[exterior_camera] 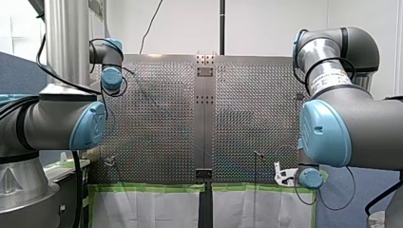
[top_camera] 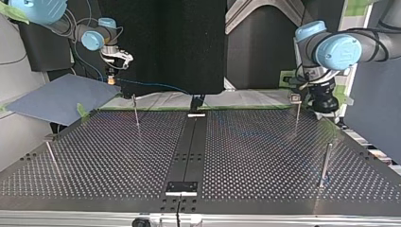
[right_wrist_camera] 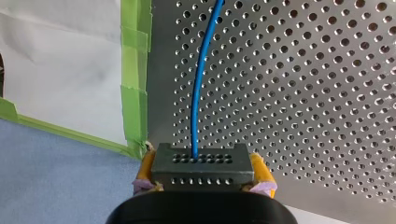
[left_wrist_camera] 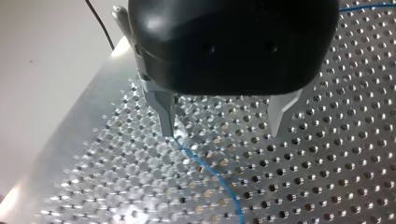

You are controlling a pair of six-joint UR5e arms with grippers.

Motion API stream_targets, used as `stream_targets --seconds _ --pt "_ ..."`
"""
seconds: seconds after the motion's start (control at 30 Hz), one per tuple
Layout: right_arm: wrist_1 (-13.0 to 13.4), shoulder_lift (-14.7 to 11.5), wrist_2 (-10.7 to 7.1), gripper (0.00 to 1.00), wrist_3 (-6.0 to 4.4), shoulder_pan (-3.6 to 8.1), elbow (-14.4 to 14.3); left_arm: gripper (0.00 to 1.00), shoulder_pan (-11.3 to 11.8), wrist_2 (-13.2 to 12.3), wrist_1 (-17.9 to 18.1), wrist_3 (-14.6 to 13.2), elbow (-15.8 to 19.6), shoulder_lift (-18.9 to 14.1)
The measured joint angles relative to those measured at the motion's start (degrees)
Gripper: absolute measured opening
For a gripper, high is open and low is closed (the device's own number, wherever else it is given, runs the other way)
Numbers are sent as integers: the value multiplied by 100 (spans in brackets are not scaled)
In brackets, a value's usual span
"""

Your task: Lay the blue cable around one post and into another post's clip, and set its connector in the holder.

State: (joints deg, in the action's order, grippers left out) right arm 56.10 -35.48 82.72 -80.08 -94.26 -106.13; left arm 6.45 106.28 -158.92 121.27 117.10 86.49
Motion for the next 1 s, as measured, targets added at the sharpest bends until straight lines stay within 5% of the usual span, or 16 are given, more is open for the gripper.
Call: stream_targets --seconds 0.57,1.0 --pt "-44 0 0 0 20 -14 0 100 -37 793 -871 -871 -768 -870" --pt "-46 0 -11 0 17 -18 0 100 -69 282 -1531 -1531 -1429 -1384"
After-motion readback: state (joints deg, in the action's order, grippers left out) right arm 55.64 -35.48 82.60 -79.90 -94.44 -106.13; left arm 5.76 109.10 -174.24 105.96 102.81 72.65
